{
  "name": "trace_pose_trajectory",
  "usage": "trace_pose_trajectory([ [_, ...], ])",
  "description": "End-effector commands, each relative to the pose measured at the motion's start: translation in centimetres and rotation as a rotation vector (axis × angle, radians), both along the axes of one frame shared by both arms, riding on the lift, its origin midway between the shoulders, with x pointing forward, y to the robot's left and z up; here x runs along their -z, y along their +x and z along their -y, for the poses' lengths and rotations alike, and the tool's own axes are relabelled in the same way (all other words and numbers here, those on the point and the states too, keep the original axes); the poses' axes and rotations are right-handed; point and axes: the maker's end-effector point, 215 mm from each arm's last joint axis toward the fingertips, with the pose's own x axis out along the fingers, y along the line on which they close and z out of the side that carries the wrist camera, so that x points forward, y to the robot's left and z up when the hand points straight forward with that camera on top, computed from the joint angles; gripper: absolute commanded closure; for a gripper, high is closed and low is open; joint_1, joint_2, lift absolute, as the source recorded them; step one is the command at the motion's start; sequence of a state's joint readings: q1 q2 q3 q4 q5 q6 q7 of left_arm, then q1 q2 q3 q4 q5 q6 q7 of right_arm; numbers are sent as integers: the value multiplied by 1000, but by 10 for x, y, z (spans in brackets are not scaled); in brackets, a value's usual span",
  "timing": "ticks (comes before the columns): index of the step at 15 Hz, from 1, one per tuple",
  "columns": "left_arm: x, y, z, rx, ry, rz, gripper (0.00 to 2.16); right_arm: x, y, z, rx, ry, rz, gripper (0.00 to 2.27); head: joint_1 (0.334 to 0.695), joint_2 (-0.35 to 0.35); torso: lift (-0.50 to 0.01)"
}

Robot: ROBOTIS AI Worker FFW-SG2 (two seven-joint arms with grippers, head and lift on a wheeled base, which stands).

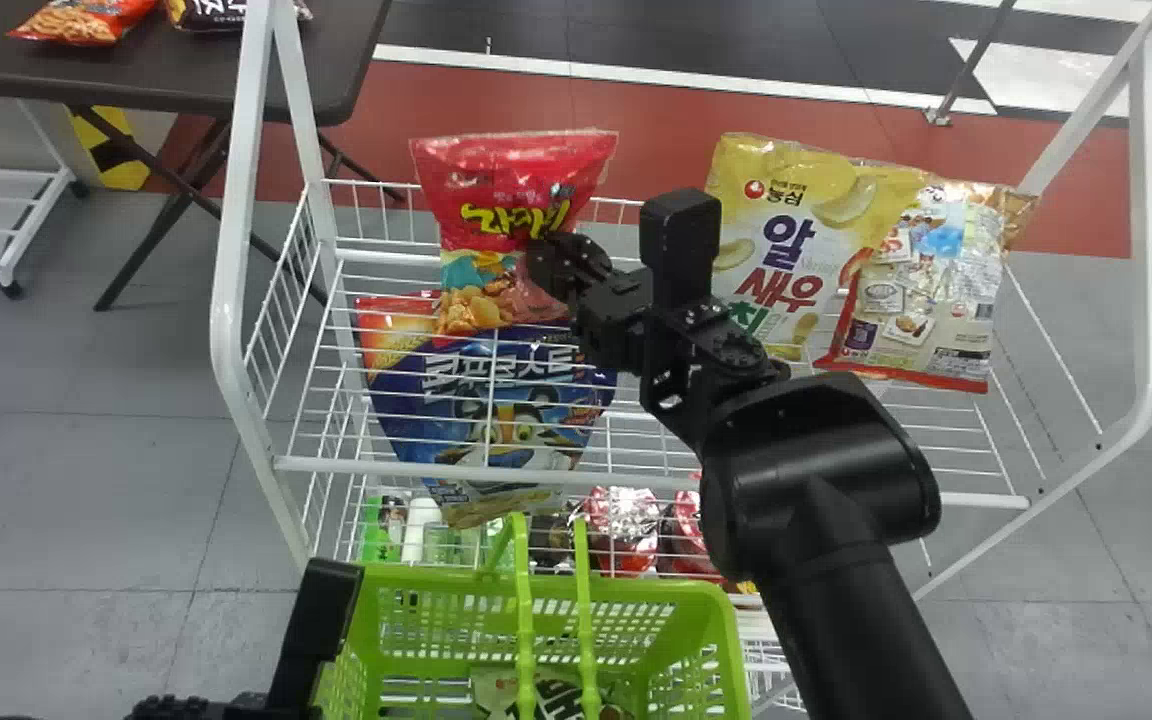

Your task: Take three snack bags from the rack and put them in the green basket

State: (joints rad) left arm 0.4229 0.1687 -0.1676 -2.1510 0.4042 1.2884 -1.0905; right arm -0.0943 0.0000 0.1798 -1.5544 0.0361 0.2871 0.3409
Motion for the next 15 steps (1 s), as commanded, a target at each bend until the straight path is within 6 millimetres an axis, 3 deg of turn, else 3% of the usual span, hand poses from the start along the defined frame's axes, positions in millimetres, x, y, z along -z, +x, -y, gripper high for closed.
trace_pose_trajectory([
  [1, 0, 2, 0, -1, -1, 1, 1845, -13, -18, 0, 0, 40, 12, 2105, 695, -134, -14],
  [4, 0, 2, 1, -1, -3, 1, 1845, -35, -44, 8, 12, 53, 28, 2105, 695, -139, -14],
  [8, -2, 3, 2, -5, -6, 3, 1845, -57, -95, 44, 36, 32, -15, 2105, 695, -181, -14],
  [11, -2, 4, 4, -8, -6, 6, 1845, -54, -156, 82, 45, 13, -183, 2105, 695, -229, -14],
  [15, -5, 7, 9, -18, -14, 8, 1845, -40, -239, 131, 114, -6, -426, 2105, 695, -350, -14],
])
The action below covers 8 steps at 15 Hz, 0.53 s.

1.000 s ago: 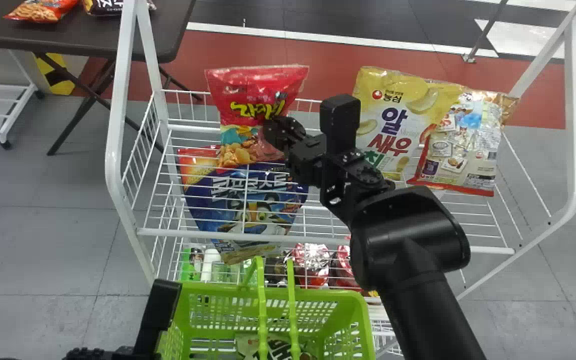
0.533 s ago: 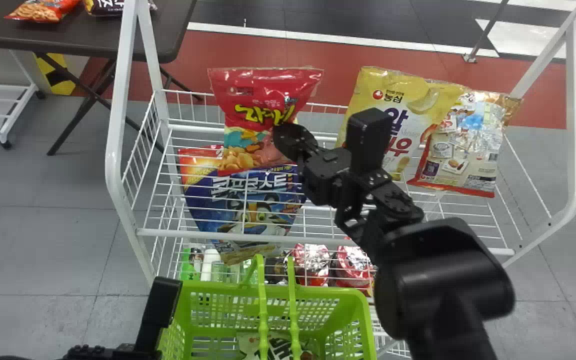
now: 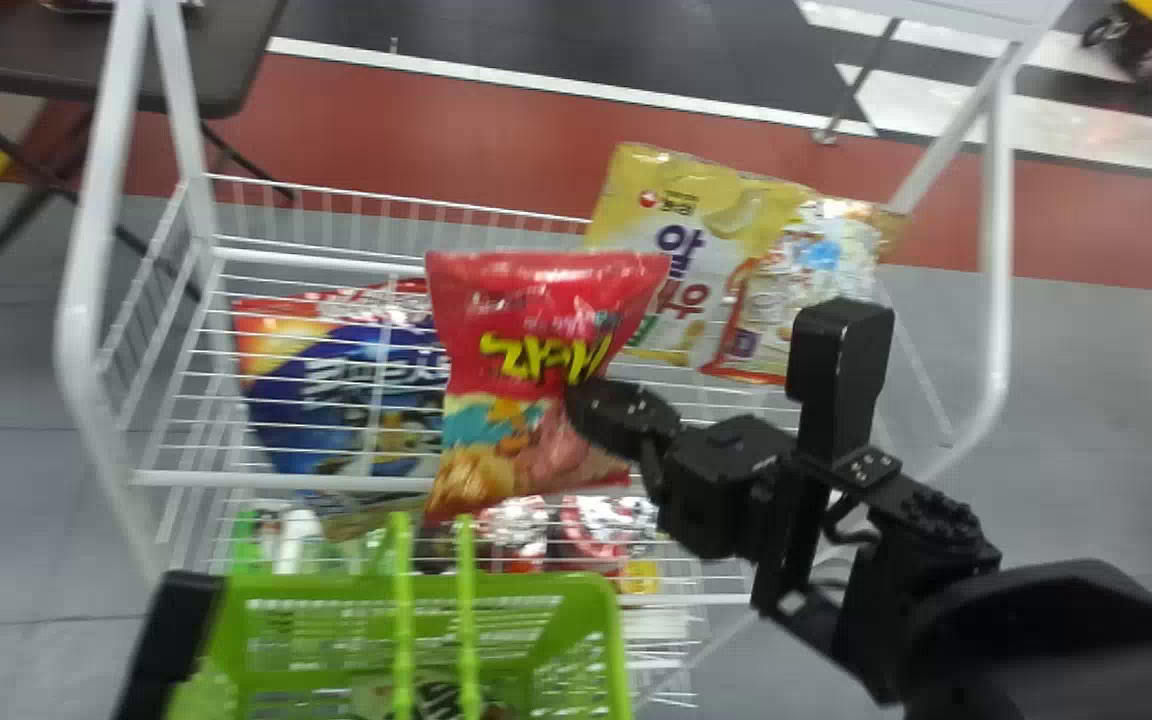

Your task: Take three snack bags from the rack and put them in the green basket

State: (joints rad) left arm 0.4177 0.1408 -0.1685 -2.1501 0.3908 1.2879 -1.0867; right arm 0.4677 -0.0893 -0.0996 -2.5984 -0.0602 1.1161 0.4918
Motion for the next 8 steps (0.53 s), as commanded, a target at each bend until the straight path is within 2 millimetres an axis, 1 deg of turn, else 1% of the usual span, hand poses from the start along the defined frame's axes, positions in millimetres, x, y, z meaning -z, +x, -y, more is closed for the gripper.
trace_pose_trajectory([
  [1, -2, 1, 4, -5, -8, 1, 1845, 8, -46, 31, 66, -38, -127, 2105, 695, -350, -14],
  [2, -1, 0, 5, -7, -7, -1, 1845, 13, -59, 41, 86, -53, -163, 2105, 695, -350, -14],
  [3, -2, 1, 6, -10, -7, -1, 1845, 23, -75, 47, 93, -53, -219, 2101, 695, -350, -14],
  [4, -1, 1, 6, -11, -3, 2, 1845, 33, -91, 47, 90, -33, -283, 2101, 695, -350, -14],
  [6, -2, 0, 8, -13, -6, 0, 1845, 51, -128, 32, 48, 24, -405, 2101, 695, -350, -14],
  [7, -2, -1, 8, -12, -6, -2, 1845, 61, -144, 20, 21, 40, -449, 2101, 695, -350, -14],
  [8, -2, -2, 9, -13, -7, 0, 1845, 71, -154, 8, -5, 59, -485, 2101, 695, -350, -14],
])
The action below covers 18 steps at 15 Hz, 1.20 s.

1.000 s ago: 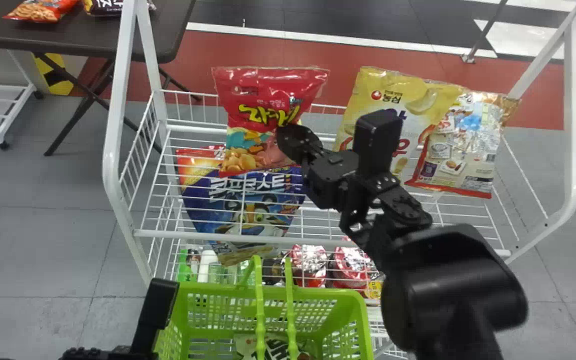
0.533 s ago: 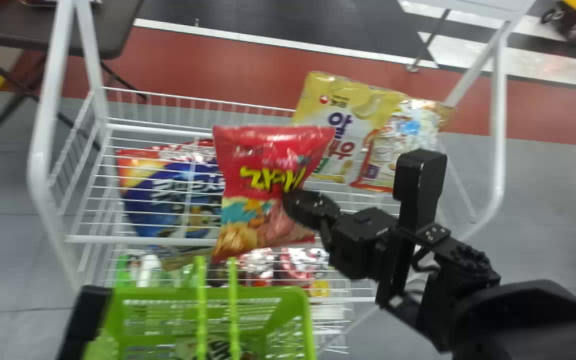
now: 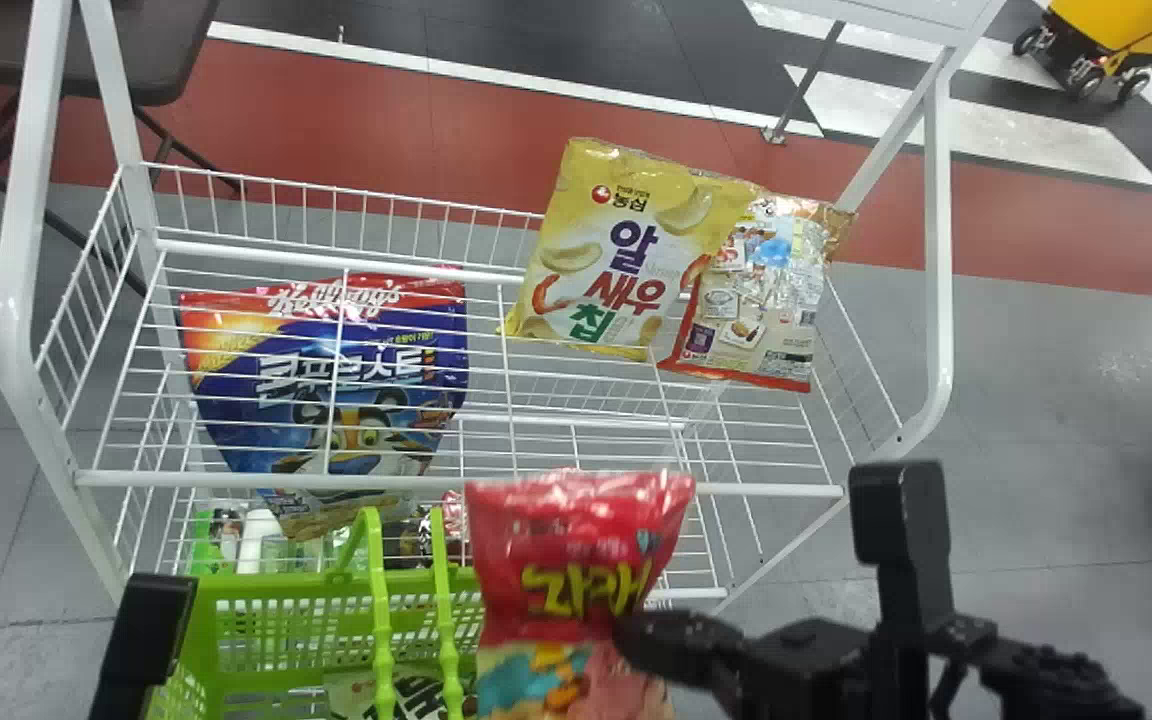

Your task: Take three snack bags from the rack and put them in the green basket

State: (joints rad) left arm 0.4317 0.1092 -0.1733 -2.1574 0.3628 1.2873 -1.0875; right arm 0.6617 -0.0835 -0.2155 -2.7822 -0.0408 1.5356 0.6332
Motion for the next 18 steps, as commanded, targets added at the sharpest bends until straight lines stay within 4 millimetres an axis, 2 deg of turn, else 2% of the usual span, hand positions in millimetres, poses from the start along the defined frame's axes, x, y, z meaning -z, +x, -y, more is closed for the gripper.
trace_pose_trajectory([
  [1, -2, -3, 3, 4, -3, 2, 1845, 25, -24, -25, -45, 49, -91, 2101, 695, -350, -14],
  [4, -3, -6, 4, 3, -4, 11, 1845, 49, -31, -45, -75, 91, -160, 2101, 695, -350, -14],
  [6, -4, -8, 4, 2, -5, 13, 1845, 64, -33, -47, -73, 97, -203, 2091, 695, -350, -14],
  [7, -5, -9, 4, 3, -3, 16, 1845, 68, -28, -45, -66, 87, -206, 1885, 695, -350, -14],
  [8, -5, -9, 3, 1, -2, 16, 1845, 72, -28, -43, -62, 82, -212, 1406, 695, -350, -14],
  [9, -5, -10, 4, 3, -3, 16, 1845, 75, -28, -43, -60, 83, -220, 259, 695, -350, -14],
  [10, -5, -10, 5, 5, -4, 17, 1845, 76, -28, -41, -58, 82, -220, -2, 695, -350, -14],
  [12, -4, -10, 5, 7, 4, 24, 1845, 71, -19, -32, -41, 70, -188, 19, 695, -350, -14],
  [14, -5, -9, 5, 8, 5, 24, 1845, 60, 3, -22, -22, 61, -127, 53, 695, -350, -14],
  [15, -5, -9, 5, 9, 4, 24, 1845, 51, 21, -18, -14, 56, -56, 53, 695, -350, -14],
  [18, -3, -9, 4, 9, 10, 24, 1845, 1, 106, 6, 30, -6, 313, 56, 695, -350, -14],
])
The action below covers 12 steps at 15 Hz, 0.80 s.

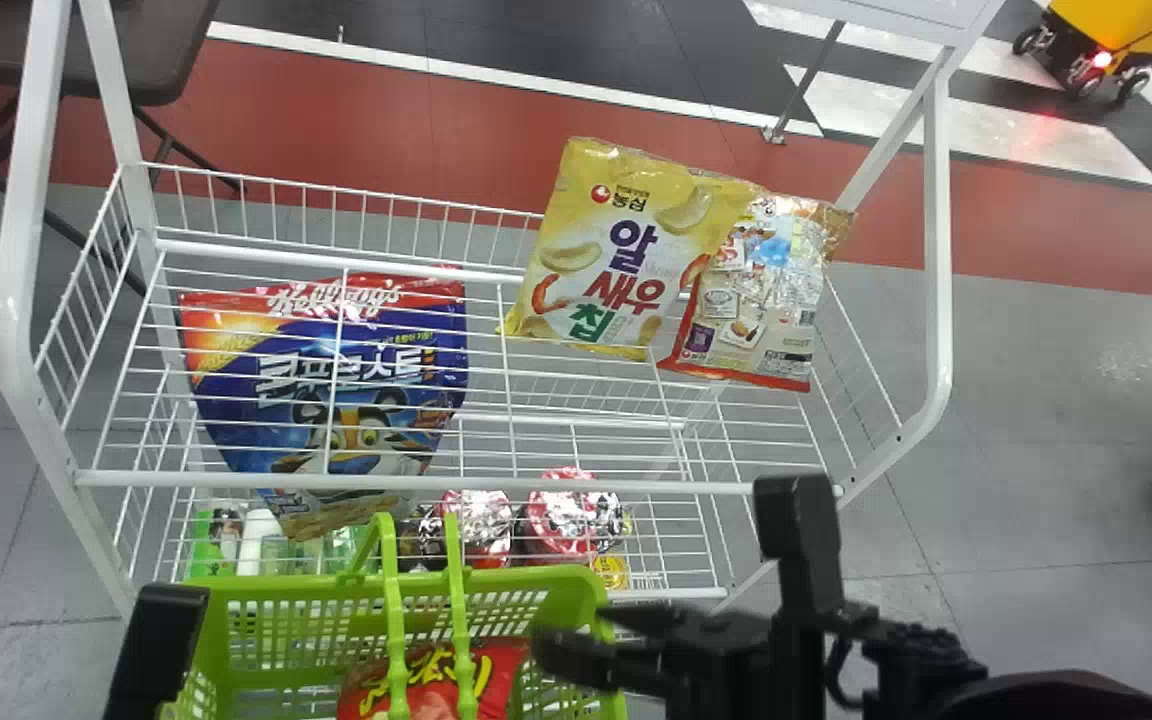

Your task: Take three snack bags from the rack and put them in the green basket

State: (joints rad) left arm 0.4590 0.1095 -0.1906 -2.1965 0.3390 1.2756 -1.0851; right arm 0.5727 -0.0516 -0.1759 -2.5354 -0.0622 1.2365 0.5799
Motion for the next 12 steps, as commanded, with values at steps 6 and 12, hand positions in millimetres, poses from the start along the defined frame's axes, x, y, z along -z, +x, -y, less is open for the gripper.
trace_pose_trajectory([
  [6, 5, 0, -5, -1, 8, -9, 1845, -90, 139, 104, 258, -176, 643, 80, 695, -350, -14],
  [12, 6, -2, -4, 1, 7, -14, 1845, -103, 199, 205, 490, -305, 724, 83, 695, -350, -14],
])
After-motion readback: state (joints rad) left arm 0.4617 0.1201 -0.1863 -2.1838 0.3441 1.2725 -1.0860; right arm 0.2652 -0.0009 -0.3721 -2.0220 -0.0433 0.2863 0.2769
